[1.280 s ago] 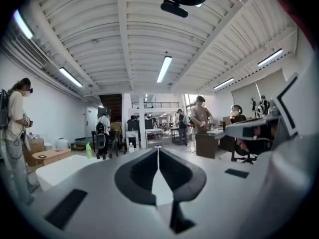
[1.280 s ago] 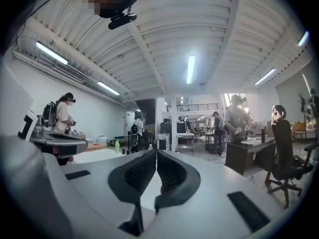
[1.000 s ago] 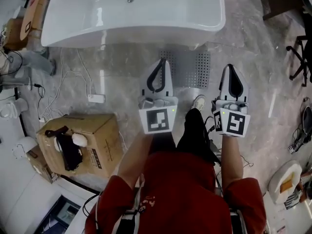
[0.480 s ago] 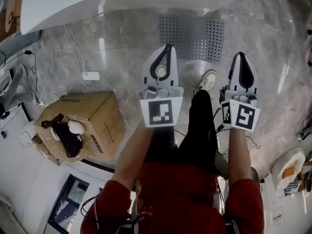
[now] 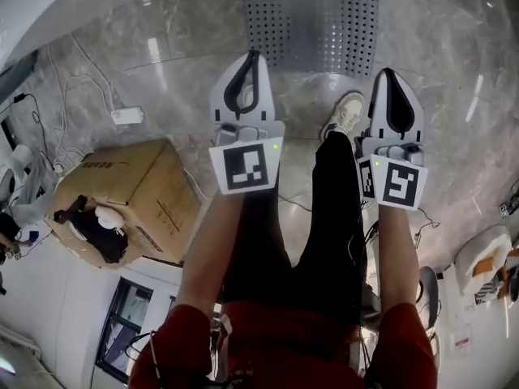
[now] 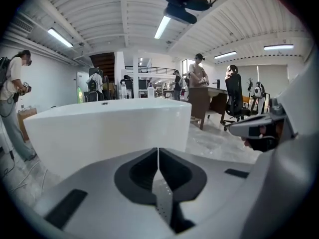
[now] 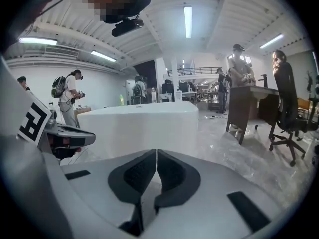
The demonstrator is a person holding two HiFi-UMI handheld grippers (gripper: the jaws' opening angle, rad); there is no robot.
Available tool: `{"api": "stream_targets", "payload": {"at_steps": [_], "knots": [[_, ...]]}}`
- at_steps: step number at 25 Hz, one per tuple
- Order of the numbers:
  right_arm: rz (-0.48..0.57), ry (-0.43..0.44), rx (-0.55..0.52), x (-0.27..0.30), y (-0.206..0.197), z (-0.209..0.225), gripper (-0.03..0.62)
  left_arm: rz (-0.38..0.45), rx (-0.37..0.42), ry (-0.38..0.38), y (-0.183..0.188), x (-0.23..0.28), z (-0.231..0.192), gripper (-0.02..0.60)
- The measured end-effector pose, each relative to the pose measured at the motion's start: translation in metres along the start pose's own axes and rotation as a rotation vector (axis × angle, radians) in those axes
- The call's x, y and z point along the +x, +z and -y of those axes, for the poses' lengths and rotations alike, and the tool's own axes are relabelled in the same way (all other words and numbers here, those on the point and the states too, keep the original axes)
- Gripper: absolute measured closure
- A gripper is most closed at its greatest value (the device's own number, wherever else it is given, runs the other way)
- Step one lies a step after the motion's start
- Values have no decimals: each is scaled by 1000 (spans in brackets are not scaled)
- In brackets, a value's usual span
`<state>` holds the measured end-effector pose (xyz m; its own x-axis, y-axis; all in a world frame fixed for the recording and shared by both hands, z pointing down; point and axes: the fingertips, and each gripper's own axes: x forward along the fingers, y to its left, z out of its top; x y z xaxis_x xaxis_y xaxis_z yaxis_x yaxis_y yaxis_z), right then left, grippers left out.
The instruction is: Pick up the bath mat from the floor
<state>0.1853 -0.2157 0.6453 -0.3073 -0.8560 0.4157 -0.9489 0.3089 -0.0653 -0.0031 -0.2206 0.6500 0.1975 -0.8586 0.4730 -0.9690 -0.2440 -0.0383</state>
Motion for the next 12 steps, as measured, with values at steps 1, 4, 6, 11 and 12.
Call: {"api": "stream_targets", "payload": {"at_steps": [1,4,6,11,12], "knots": [[-5,0,9,3,-11,2,582,-4,3,-5,-10,5,3,565],[-36,2,27,13,-46,7,581,-41,1,-20,-46,20,11,565],[-67,11,11,24,-70,9,581,-66,16,-31,-71,33,14,565],[-142,14,-13,46,-133,23,581,-122,25,-46,-136,58,18,565],[-154,9,-16,49,-145,26,581,-133,23,-45,-149,62,17,565]]}}
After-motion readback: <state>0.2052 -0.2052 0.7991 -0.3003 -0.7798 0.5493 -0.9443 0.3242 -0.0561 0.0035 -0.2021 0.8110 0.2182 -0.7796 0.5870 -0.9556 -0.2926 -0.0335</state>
